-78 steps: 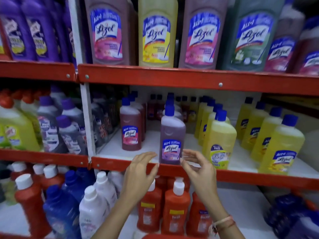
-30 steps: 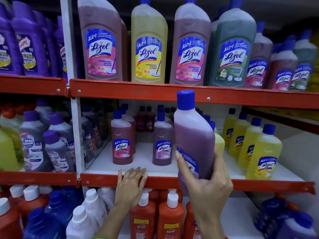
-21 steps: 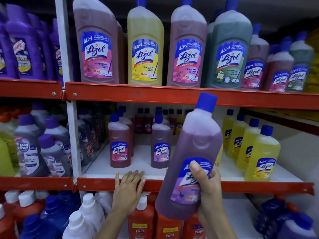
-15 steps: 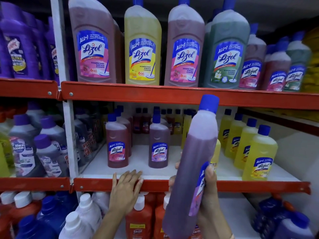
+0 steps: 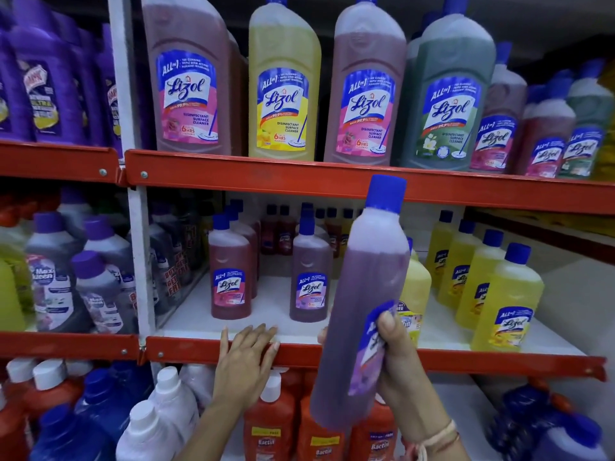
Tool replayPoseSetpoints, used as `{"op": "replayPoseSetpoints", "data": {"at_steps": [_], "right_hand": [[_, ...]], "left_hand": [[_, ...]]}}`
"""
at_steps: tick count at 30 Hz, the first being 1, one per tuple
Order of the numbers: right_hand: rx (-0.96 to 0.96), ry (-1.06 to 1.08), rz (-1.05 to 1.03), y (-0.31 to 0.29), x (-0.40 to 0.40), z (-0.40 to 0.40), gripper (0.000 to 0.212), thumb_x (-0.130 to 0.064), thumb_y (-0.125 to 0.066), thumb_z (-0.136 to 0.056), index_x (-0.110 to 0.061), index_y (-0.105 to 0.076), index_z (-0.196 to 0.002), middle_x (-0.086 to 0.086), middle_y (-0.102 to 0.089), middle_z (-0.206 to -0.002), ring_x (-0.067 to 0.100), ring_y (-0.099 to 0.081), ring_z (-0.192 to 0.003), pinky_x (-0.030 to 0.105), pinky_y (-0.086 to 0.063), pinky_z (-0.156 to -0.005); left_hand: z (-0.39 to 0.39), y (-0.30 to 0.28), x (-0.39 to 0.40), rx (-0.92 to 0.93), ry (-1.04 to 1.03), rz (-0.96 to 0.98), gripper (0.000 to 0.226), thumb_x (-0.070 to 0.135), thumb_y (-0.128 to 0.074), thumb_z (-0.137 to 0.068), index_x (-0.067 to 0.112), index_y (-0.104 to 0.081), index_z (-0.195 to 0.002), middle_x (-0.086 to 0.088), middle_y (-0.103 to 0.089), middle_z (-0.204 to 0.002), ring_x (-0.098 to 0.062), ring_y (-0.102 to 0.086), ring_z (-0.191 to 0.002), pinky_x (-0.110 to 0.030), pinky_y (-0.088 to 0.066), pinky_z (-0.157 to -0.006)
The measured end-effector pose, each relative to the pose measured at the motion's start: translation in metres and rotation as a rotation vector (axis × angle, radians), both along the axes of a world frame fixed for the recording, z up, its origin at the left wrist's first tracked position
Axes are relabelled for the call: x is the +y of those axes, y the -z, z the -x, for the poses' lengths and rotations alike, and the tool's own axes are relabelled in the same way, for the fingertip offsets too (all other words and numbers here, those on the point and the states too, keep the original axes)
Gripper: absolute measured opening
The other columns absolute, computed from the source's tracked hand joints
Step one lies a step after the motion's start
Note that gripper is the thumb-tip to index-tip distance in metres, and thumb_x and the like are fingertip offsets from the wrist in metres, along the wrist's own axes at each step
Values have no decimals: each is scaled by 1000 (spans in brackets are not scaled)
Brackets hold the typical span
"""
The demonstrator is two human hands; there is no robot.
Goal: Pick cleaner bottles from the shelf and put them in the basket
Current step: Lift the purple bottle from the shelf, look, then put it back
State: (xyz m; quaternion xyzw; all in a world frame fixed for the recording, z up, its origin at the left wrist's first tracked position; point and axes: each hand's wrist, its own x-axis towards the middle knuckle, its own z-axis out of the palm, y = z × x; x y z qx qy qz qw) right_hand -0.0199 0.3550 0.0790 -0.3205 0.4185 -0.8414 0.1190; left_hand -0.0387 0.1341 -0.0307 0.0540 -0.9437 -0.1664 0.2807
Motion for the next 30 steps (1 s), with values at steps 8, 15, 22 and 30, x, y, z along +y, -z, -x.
{"op": "replayPoseSetpoints", "data": {"at_steps": [8,15,22,30], "right_hand": [[120,267,-189,-6,-25,43,72,-48,-97,-41,-14,-69,-98,6,-79,-84,21,-76,-74,29,-61,-61],[104,334,-319,5,-49,82,48,-33,-91,-55,-34,-71,-99,-4,-80,-90,14,-76,-80,21,-60,-61],[6,362,-352,23,-60,104,56,-39,-87,-51,-28,-66,-102,-2,-81,-90,19,-77,-81,25,-61,-61],[-44,350,-374,39,-63,110,55,-34,-85,-55,-22,-64,-104,-3,-81,-85,18,-77,-77,24,-60,-58]], "left_hand": [[-2,-3,1,-25,-5,18,44,48,-30,-98,37,-33,-141,11,-40,-149,-10,-26,-140,-44,6,-118],[-1,-2,-2,-24,4,39,50,53,-27,-96,36,-28,-143,11,-38,-150,-9,-20,-143,-42,10,-117],[1,0,-2,-11,6,32,51,53,-27,-96,35,-27,-144,11,-36,-150,-9,-16,-144,-44,11,-117],[-1,-2,-1,-13,12,29,50,54,-26,-96,35,-30,-142,10,-36,-151,-9,-15,-144,-43,13,-116]]}}
